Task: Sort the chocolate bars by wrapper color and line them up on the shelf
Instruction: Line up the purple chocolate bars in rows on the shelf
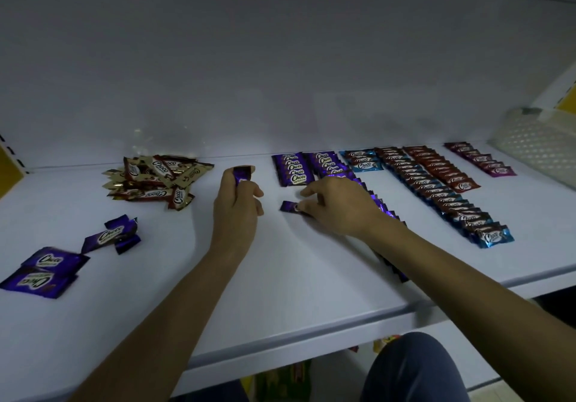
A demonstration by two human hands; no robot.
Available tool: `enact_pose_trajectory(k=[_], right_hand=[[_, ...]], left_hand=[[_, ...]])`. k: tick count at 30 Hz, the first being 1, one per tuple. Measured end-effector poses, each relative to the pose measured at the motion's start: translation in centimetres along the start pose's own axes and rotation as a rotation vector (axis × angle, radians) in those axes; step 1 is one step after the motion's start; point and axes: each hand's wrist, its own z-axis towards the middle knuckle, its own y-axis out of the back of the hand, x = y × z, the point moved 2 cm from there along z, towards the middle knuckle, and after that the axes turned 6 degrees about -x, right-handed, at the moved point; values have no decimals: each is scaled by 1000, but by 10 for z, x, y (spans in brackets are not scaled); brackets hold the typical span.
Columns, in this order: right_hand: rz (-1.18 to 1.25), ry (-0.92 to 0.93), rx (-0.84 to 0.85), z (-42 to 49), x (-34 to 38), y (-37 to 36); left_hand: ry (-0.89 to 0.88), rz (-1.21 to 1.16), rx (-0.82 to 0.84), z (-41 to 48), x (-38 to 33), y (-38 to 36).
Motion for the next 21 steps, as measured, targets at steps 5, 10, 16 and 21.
enact_pose_trajectory(k=[5, 10, 16, 21], right_hand=[[-111, 53, -24, 10, 5, -4], [-236, 98, -157, 27, 9, -9], [-293, 76, -148, 47, 4, -14], [-318, 66, -98, 56, 2, -14]], left_hand=[[-43, 48, -3, 1, 3, 0], [-54, 44, -9, 4, 6, 0], [-46, 25, -11, 6, 9, -1], [-52, 25, -2, 5, 8, 0]])
